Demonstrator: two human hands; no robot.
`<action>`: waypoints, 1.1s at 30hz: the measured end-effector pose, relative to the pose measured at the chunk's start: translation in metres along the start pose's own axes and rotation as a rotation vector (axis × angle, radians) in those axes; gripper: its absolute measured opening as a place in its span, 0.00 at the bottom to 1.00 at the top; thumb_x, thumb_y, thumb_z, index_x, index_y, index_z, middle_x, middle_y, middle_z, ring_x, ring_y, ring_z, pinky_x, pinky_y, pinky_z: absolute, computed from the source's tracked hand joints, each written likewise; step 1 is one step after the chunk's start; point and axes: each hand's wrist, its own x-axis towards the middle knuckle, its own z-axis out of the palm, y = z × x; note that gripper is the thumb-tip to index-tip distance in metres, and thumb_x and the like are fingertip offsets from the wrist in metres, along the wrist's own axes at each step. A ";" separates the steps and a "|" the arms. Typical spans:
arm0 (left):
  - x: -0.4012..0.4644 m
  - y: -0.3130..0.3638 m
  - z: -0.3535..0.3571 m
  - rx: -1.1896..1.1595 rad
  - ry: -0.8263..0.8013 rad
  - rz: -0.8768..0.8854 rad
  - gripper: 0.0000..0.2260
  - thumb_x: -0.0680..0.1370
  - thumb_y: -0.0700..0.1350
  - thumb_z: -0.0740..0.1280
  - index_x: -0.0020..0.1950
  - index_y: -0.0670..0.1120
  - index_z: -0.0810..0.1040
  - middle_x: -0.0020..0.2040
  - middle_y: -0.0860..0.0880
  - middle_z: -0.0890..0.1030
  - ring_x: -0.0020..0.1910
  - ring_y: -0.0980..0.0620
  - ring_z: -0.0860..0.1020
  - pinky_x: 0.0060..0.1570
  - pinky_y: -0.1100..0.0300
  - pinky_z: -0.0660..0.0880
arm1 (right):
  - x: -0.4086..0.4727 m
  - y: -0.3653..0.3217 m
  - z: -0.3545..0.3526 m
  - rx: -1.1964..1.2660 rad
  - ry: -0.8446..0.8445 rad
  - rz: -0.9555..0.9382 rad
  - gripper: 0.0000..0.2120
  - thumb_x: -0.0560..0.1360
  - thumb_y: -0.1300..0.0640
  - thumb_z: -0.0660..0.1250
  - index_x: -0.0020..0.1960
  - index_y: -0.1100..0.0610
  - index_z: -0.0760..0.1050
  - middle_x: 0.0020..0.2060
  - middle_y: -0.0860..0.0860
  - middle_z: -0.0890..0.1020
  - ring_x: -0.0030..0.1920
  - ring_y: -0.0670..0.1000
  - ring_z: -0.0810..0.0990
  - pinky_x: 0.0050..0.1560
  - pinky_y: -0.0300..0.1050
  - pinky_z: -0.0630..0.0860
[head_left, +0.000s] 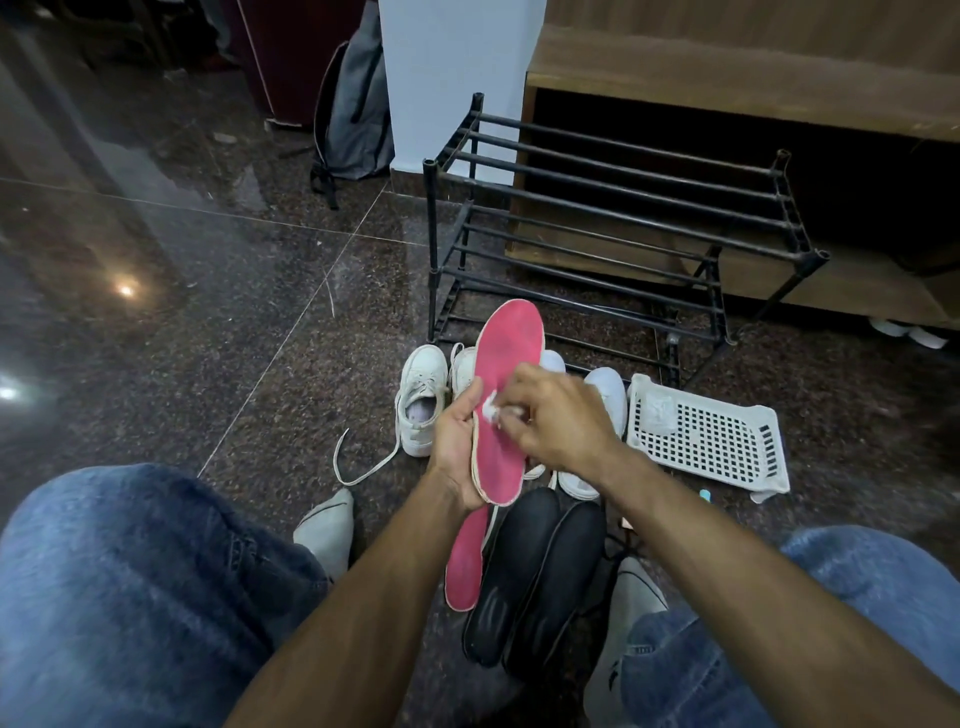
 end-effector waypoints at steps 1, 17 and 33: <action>-0.001 -0.003 0.001 0.025 -0.007 0.002 0.24 0.77 0.57 0.60 0.63 0.41 0.77 0.58 0.39 0.81 0.58 0.43 0.80 0.56 0.43 0.77 | 0.009 0.005 -0.001 -0.035 0.047 0.068 0.10 0.76 0.52 0.64 0.54 0.50 0.82 0.50 0.47 0.79 0.50 0.56 0.79 0.46 0.50 0.75; -0.001 0.011 -0.006 0.050 0.004 -0.030 0.30 0.74 0.62 0.59 0.60 0.37 0.76 0.63 0.36 0.77 0.58 0.40 0.78 0.56 0.48 0.76 | -0.020 -0.003 0.006 0.072 -0.090 -0.098 0.08 0.74 0.54 0.66 0.49 0.51 0.83 0.46 0.45 0.79 0.44 0.52 0.79 0.41 0.47 0.74; 0.000 0.024 -0.003 0.036 0.042 0.014 0.31 0.78 0.64 0.53 0.51 0.35 0.74 0.67 0.33 0.73 0.59 0.39 0.80 0.58 0.42 0.72 | -0.024 -0.017 0.013 -0.362 -0.122 -0.392 0.13 0.55 0.57 0.80 0.31 0.55 0.76 0.34 0.49 0.73 0.23 0.51 0.72 0.20 0.38 0.58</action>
